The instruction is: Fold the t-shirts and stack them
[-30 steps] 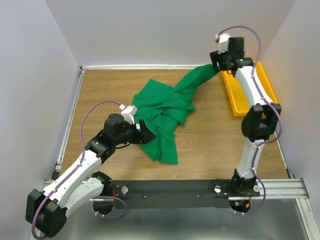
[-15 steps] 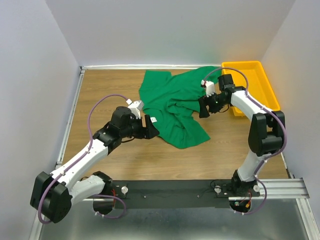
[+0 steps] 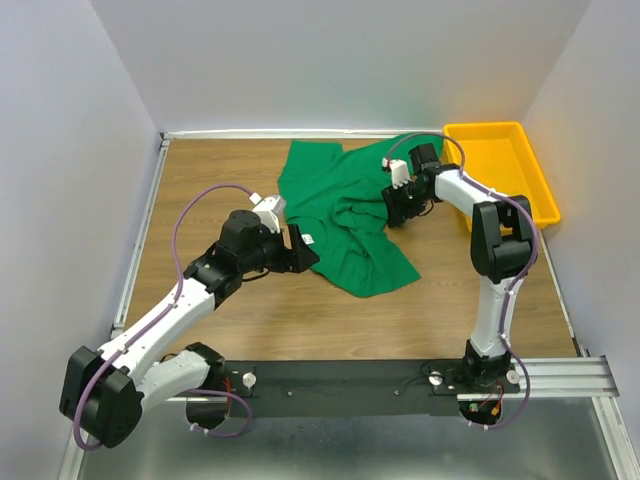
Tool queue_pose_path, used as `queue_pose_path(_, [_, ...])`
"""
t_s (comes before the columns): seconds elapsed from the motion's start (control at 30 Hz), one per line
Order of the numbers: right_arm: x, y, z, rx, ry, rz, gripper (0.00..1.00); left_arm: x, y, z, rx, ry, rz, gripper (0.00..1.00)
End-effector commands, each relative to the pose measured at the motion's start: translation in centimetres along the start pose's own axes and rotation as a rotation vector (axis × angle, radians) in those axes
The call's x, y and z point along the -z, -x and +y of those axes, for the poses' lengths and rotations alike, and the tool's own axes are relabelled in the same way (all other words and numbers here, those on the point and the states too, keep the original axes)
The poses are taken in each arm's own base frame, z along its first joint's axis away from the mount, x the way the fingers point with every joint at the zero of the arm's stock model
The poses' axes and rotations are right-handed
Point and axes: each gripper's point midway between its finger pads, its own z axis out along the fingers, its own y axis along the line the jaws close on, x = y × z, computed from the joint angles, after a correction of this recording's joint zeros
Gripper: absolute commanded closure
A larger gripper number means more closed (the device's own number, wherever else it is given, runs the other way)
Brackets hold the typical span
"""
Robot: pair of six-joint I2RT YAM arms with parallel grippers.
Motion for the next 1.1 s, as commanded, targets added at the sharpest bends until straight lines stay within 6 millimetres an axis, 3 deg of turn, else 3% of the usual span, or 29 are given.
queue_pose_path(0.0, [-0.8,-0.3,-2.0,0.019,-0.103,0.037,0.52,0.5,0.4,0.1,0.007,0.008,-0.048,0.18])
queue_pose_path(0.07, [-0.9,-1.2,-2.2,0.026,-0.114,0.060,0.68,0.6,0.1,0.3,0.011,0.014,-0.047,0.18])
queue_pose_path(0.1, [-0.8,-1.6,-2.2,0.031,-0.115,0.065,0.82,0.6,0.3,0.2,0.012,0.016,-0.051,0.18])
queue_pose_path(0.17, [0.3,-1.6,-1.8,0.056,-0.118,0.055,0.92,0.6,0.5,0.2,0.008,0.019,-0.058,0.18])
queue_pose_path(0.2, [0.7,-3.1,-1.6,0.066,-0.126,0.084,0.98,0.7,0.6,0.4,0.008,0.035,-0.061,0.18])
queue_pose_path(0.27, [3.7,-4.4,-1.3,0.134,-0.147,0.098,1.00,0.9,1.4,0.4,-0.011,0.051,-0.073,0.18])
queue_pose_path(0.3, [7.9,-3.6,-0.8,0.189,-0.189,0.032,1.00,1.1,1.4,0.7,-0.011,0.076,-0.073,0.18])
queue_pose_path(0.33, [9.6,-8.6,0.0,0.177,-0.132,0.139,0.99,1.4,1.8,0.7,-0.015,0.084,-0.086,0.18])
queue_pose_path(0.4, [13.8,-12.5,1.4,0.367,-0.042,0.189,0.99,1.7,2.3,0.9,-0.011,0.102,-0.105,0.18])
queue_pose_path(0.43, [15.8,-15.8,2.8,0.404,-0.033,0.202,1.00,1.7,2.5,1.1,-0.007,0.115,-0.122,0.18])
queue_pose_path(0.47, [17.6,-18.6,2.3,0.394,-0.062,0.238,0.99,1.7,2.7,1.4,-0.003,0.122,-0.133,0.18])
queue_pose_path(0.5, [18.3,-20.4,1.9,0.447,-0.096,0.271,0.96,1.5,3.1,1.5,0.001,0.121,-0.152,0.17])
queue_pose_path(0.53, [19.3,-21.5,1.2,0.462,-0.187,0.274,0.77,0.8,3.1,2.1,0.019,0.136,-0.143,0.16])
queue_pose_path(0.6, [20.1,-21.1,0.1,0.371,-0.288,0.227,0.67,-0.1,4.2,2.7,0.031,0.143,-0.154,0.16])
queue_pose_path(0.63, [20.3,-20.2,-0.1,0.331,-0.314,0.191,0.44,-0.7,4.7,3.2,0.031,0.159,-0.147,0.16])
queue_pose_path(0.67, [20.7,-18.4,-0.7,0.292,-0.335,0.140,0.34,-2.2,4.3,4.7,0.049,0.204,-0.100,0.16])
queue_pose_path(0.7, [20.3,-17.5,-0.1,0.206,-0.308,0.087,0.28,-2.5,7.0,4.8,0.051,0.216,-0.131,0.16])
queue_pose_path(0.77, [20.0,-15.0,-0.2,0.103,-0.279,0.015,0.18,-4.6,9.8,6.4,0.047,0.255,-0.126,0.15])
queue_pose_path(0.83, [19.6,-13.0,0.2,0.061,-0.223,-0.056,0.16,-5.8,12.5,8.5,0.058,0.297,-0.149,0.15])
queue_pose_path(0.87, [19.3,-12.2,0.2,0.043,-0.200,-0.078,0.16,-7.8,12.3,10.6,0.076,0.325,-0.106,0.16])
queue_pose_path(0.9, [18.8,-10.6,0.6,0.027,-0.133,-0.117,0.16,-8.1,15.6,10.9,0.061,0.329,-0.145,0.16])
queue_pose_path(0.93, [18.4,-10.0,0.7,0.014,-0.097,-0.129,0.16,-10.4,14.8,13.2,0.087,0.368,-0.081,0.17])
queue_pose_path(0.97, [18.1,-9.3,0.9,-0.012,-0.068,-0.142,0.16,-11.0,18.4,12.7,0.064,0.359,-0.128,0.18])
queue_pose_path(1.03, [17.0,-8.0,1.1,-0.055,0.018,-0.159,0.16,-12.3,18.5,14.8,0.068,0.431,-0.074,0.18])
queue_pose_path(1.07, [16.7,-7.7,1.3,-0.081,0.038,-0.162,0.16,-14.0,19.6,16.0,0.070,0.447,-0.065,0.19])
